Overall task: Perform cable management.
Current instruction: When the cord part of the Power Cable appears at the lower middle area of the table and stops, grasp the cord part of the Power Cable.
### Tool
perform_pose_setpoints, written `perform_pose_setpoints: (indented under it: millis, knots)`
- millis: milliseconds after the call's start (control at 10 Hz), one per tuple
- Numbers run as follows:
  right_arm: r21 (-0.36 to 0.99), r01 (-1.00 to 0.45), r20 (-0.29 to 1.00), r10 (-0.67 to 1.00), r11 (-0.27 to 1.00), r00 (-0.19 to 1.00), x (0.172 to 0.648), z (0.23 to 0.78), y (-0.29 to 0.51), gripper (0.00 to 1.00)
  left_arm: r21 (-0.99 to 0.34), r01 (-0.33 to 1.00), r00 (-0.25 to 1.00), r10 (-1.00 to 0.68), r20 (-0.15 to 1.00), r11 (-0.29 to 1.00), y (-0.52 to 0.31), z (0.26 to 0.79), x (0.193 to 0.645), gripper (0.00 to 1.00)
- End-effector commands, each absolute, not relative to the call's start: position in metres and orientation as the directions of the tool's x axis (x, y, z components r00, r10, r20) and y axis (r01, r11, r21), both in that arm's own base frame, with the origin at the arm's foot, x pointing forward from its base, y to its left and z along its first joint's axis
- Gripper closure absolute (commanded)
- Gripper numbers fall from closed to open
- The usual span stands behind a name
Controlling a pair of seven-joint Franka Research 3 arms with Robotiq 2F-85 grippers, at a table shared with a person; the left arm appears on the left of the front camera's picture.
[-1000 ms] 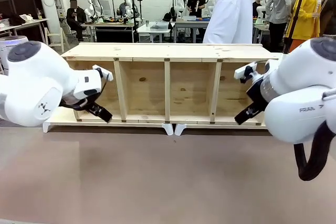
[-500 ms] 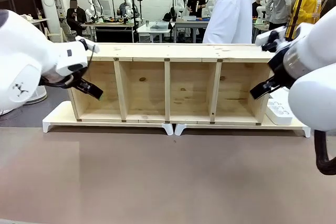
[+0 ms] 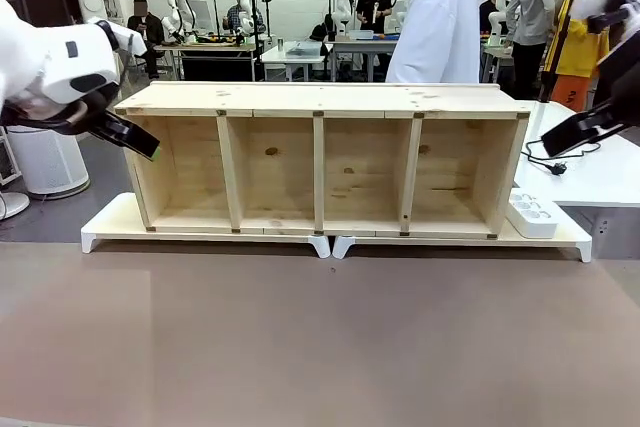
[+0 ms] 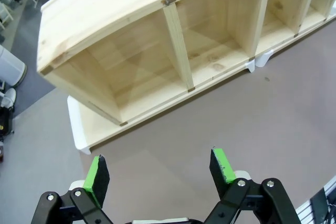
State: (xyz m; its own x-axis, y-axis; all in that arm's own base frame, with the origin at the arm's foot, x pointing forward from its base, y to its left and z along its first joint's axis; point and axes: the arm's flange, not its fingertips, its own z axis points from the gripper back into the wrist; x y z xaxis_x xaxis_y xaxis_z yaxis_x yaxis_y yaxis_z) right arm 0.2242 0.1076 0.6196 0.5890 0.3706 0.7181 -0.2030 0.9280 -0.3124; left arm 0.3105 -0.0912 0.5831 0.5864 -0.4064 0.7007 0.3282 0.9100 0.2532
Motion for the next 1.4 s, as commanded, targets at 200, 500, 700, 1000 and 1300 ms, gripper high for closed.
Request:
perform_pose_setpoints:
  millis: [200, 500, 700, 1000, 1300]
  knots:
    - [-0.257, -0.181, 0.734, 0.314, 0.949, 0.602, 0.15, 0.474, 0.063, 0.0, 0.237, 0.243, 0.604, -0.338, 0.722, 0.941, -0.038, 0.434, 0.174, 0.0]
    - [-0.242, -0.212, 0.721, 0.322, 0.947, 0.614, 0.162, 0.468, 0.067, 0.0, 0.235, 0.28, 0.612, -0.362, 0.704, 0.931, -0.073, 0.608, 0.273, 0.0]
    - [-0.286, -0.185, 0.717, 0.338, 0.94, 0.609, 0.178, 0.629, 0.103, 0.0, 0.235, 0.28, 0.612, -0.362, 0.704, 0.931, -0.073, 0.608, 0.273, 0.0]
    - [-0.286, -0.185, 0.717, 0.338, 0.94, 0.609, 0.178, 0.629, 0.103, 0.0, 0.235, 0.28, 0.612, -0.362, 0.704, 0.931, -0.073, 0.608, 0.273, 0.0]
    - [-0.286, -0.185, 0.717, 0.338, 0.94, 0.609, 0.178, 0.629, 0.103, 0.0, 0.235, 0.28, 0.612, -0.362, 0.704, 0.931, -0.073, 0.608, 0.273, 0.0]
